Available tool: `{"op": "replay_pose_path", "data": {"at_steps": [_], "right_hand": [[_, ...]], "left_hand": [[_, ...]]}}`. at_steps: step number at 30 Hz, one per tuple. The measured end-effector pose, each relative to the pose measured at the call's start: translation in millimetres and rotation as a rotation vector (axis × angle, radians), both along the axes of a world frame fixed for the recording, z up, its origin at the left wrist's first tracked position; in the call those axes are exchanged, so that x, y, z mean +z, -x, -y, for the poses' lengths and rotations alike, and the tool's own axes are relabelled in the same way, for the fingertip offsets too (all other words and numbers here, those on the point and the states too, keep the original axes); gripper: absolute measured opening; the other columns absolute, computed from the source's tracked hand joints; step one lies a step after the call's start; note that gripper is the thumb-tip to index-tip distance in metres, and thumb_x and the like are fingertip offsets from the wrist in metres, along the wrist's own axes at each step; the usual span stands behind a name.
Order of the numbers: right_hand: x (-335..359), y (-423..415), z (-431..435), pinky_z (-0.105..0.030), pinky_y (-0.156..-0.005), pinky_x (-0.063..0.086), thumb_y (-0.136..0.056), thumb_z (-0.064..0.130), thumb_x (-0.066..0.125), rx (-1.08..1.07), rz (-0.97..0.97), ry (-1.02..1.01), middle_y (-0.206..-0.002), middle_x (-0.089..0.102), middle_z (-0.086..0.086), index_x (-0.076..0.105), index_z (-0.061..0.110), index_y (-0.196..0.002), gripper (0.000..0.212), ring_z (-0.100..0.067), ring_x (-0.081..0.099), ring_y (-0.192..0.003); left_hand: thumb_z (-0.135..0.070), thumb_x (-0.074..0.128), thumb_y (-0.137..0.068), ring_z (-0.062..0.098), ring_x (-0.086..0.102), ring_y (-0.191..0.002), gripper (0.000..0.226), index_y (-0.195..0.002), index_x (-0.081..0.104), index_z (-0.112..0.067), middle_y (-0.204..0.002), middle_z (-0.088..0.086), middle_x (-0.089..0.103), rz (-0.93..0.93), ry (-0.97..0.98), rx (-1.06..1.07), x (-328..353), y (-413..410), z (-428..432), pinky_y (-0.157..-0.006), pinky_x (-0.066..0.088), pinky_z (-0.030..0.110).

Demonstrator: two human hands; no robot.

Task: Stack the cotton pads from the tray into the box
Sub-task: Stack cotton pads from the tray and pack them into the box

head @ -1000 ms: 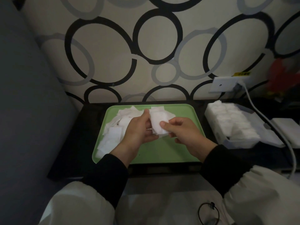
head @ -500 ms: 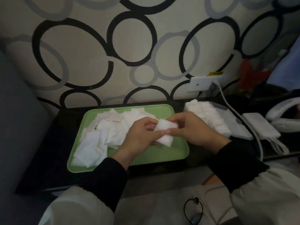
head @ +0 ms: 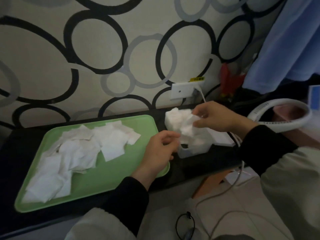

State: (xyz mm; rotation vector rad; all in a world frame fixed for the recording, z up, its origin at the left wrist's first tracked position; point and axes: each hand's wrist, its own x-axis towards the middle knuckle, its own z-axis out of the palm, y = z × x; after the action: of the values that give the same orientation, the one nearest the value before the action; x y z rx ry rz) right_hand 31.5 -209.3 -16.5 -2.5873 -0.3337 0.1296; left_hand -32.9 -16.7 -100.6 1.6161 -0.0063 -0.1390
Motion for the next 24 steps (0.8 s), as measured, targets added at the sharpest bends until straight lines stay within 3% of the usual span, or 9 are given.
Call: {"op": "replay_pose_path", "data": {"at_steps": [5, 9, 12, 16, 19, 24], "right_hand": [[-8, -11, -11, -0.032, -0.086, 0.051, -0.082, 0.021, 0.076, 0.101, -0.055, 0.248, -0.096, 0.071, 0.004, 0.075, 0.017, -0.097, 0.016, -0.015, 0.065, -0.094], [-13, -13, -23, -0.034, -0.093, 0.050, -0.085, 0.024, 0.072, 0.096, -0.059, 0.421, -0.109, 0.065, 0.008, 0.070, 0.024, -0.115, 0.031, -0.015, 0.060, -0.103], [-15, -11, -30, -0.038, -0.091, 0.052, -0.086, 0.025, 0.070, 0.099, -0.028, 0.525, -0.114, 0.068, 0.008, 0.070, 0.029, -0.115, 0.029, -0.016, 0.060, -0.100], [-24, -7, -37, -0.033, -0.090, 0.051, -0.089, 0.027, 0.069, 0.073, 0.009, 0.499, -0.119, 0.065, 0.006, 0.067, 0.030, -0.122, 0.033, -0.018, 0.059, -0.110], [-34, -6, -38, -0.036, -0.084, 0.056, -0.089, 0.023, 0.068, 0.056, 0.003, 0.492, -0.115, 0.067, 0.002, 0.069, 0.029, -0.117, 0.029, -0.019, 0.062, -0.103], [-29, -5, -25, -0.036, -0.090, 0.053, -0.089, 0.017, 0.060, -0.005, 0.046, 0.335, -0.107, 0.068, 0.008, 0.067, 0.032, -0.107, 0.024, -0.014, 0.061, -0.104]], "left_hand": [[-0.008, 0.069, -0.091, 0.013, 0.059, -0.070, 0.017, -0.107, 0.065, -0.011, -0.084, 0.004, 0.065, -0.049, 0.055, 0.059, -8, -8, 22, -0.054, 0.045, 0.022], [0.001, 0.070, -0.086, 0.016, 0.059, -0.072, 0.020, -0.097, 0.061, -0.013, -0.085, 0.009, 0.063, -0.055, 0.049, 0.096, -15, -12, 23, -0.053, 0.045, 0.021], [0.001, 0.072, -0.085, 0.015, 0.059, -0.071, 0.022, -0.090, 0.058, -0.015, -0.084, 0.008, 0.063, -0.057, 0.037, 0.093, -17, -13, 21, -0.055, 0.046, 0.022], [-0.002, 0.074, -0.085, 0.013, 0.059, -0.070, 0.022, -0.089, 0.058, -0.016, -0.082, 0.003, 0.063, -0.063, 0.018, 0.076, -17, -13, 20, -0.057, 0.047, 0.023], [-0.002, 0.074, -0.084, 0.013, 0.059, -0.069, 0.022, -0.089, 0.058, -0.016, -0.084, 0.005, 0.063, -0.048, -0.003, 0.073, -17, -13, 20, -0.054, 0.046, 0.020], [-0.003, 0.076, -0.084, 0.015, 0.059, -0.069, 0.022, -0.087, 0.060, -0.018, -0.085, 0.006, 0.065, -0.037, -0.023, 0.080, -18, -12, 18, -0.052, 0.046, 0.020]]}}
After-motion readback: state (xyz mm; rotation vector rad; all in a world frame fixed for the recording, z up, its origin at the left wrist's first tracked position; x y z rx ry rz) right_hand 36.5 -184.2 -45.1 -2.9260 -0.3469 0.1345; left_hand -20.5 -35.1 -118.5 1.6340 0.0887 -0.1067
